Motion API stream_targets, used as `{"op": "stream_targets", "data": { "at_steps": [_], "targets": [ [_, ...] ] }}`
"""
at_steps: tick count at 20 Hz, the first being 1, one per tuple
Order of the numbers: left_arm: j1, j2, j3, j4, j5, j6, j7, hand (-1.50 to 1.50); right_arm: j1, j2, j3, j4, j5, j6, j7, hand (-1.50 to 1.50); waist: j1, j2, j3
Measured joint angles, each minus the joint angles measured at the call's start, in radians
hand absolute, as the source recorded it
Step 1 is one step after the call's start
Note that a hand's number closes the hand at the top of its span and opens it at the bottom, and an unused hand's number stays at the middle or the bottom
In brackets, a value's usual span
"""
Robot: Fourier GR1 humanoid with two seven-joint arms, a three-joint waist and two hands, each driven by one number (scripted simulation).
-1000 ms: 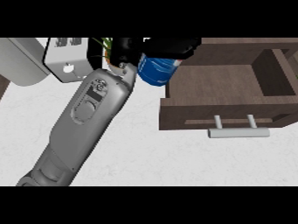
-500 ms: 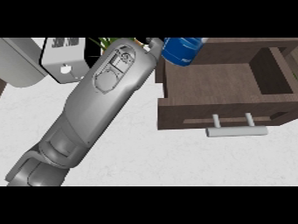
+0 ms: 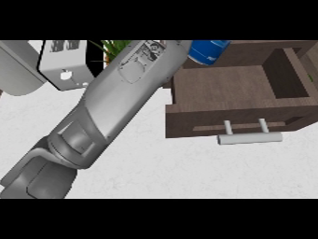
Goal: Pick up the can, place it into the drawer and close the drawer
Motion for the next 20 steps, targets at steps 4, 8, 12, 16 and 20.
{"op": "stream_targets", "data": {
  "at_steps": [4, 8, 12, 16, 20],
  "targets": [
    [-0.032, 0.000, -0.025, 0.078, 0.040, 0.000, -0.047, 1.50, -0.028, 0.002, 0.013, 0.014, 0.024, -0.013, 0.006, -1.50, -0.005, 0.003, 0.000],
    [-0.045, 0.000, -0.062, 0.135, 0.091, 0.003, -0.076, 1.50, -0.026, 0.003, 0.018, 0.013, 0.028, -0.009, 0.004, -1.50, -0.016, 0.005, 0.001],
    [-0.056, 0.000, -0.113, 0.174, 0.125, 0.019, -0.106, 1.50, -0.062, -0.007, 0.019, 0.038, 0.035, -0.013, 0.006, -1.50, -0.027, 0.009, 0.001],
    [-0.048, 0.000, -0.161, 0.198, 0.161, 0.056, -0.136, 1.50, -0.079, 0.005, 0.036, 0.035, 0.055, -0.030, 0.012, -1.50, -0.038, 0.011, 0.001],
    [-0.037, 0.000, -0.197, 0.232, 0.177, 0.062, -0.171, 1.50, -0.103, -0.006, 0.029, 0.040, 0.050, -0.034, 0.027, -1.50, -0.041, 0.013, 0.001]
  ]
}}
